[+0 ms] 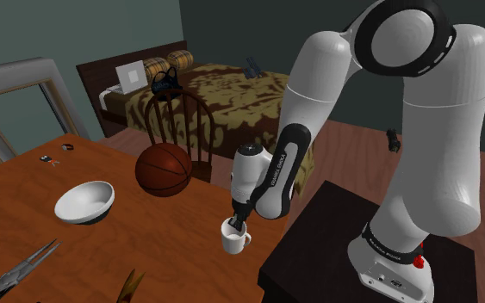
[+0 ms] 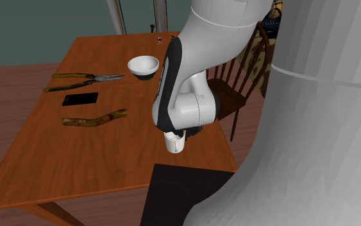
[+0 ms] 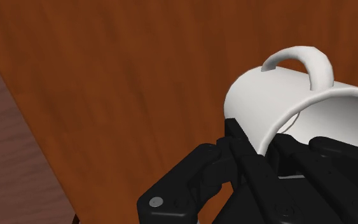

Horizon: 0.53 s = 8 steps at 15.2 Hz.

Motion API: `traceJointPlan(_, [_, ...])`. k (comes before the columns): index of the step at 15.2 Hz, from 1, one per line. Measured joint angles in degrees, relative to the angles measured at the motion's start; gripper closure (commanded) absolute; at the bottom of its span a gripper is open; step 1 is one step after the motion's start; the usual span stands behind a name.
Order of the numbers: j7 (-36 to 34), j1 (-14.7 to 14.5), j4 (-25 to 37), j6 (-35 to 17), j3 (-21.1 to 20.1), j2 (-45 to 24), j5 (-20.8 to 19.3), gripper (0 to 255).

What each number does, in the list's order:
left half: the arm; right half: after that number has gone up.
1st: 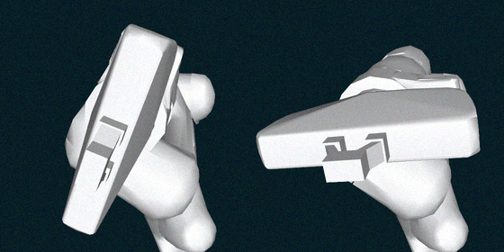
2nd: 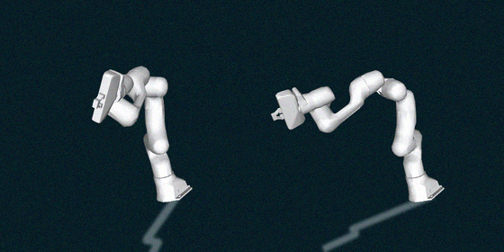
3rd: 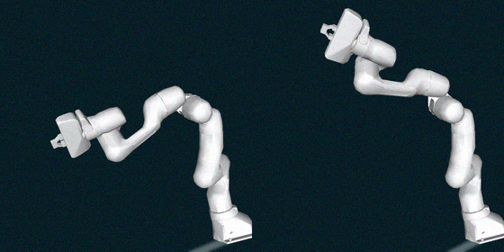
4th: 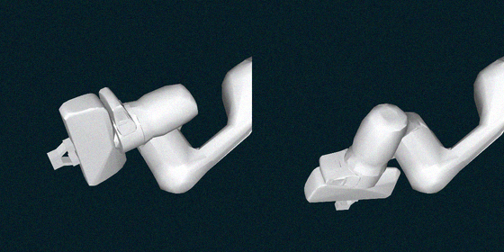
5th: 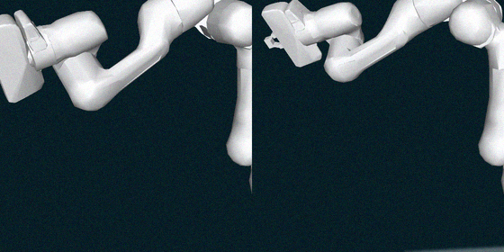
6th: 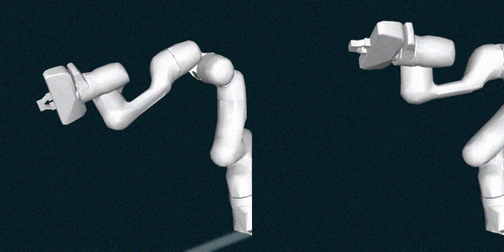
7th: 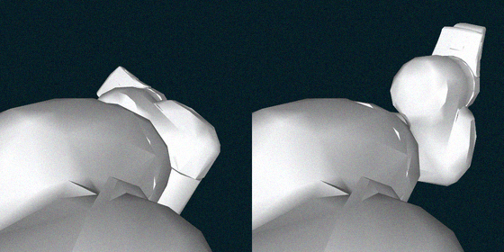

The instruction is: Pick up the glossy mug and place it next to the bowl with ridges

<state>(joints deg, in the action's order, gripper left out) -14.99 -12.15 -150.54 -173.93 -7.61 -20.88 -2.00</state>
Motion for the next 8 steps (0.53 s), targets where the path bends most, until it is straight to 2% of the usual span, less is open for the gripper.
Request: traceJointPlan(8, [0.2, 0.48, -0.39, 0.99, -0.52, 1.37, 0.26, 255])
